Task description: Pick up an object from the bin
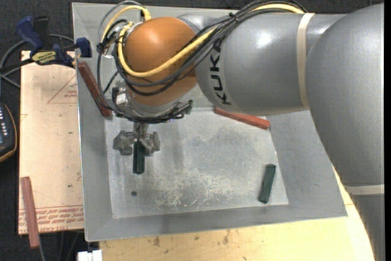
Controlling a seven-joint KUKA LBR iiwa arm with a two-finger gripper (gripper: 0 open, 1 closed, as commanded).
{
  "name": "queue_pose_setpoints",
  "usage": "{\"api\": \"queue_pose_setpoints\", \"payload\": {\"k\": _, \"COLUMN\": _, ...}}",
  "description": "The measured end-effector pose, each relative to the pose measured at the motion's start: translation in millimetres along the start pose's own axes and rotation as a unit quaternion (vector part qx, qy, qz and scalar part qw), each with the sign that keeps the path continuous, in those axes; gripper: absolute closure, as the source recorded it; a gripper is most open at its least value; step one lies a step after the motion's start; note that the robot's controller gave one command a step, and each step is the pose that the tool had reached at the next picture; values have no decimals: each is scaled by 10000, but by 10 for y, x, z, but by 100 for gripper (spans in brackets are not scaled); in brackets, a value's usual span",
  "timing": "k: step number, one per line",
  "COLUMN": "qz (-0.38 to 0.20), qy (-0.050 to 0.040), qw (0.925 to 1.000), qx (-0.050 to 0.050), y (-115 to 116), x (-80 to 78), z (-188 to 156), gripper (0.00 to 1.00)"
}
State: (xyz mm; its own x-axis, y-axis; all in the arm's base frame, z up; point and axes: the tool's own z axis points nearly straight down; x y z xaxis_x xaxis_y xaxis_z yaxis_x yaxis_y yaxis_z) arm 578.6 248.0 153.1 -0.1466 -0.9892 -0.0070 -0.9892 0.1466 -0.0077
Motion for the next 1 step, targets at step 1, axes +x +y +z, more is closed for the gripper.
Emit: {"api": "queue_pose_setpoints", "payload": {"k": 1, "qz": 17, "qy": 10, "qw": 10000, "qx": -16, "y": -10, "x": -16, "z": -298, "gripper": 100}}
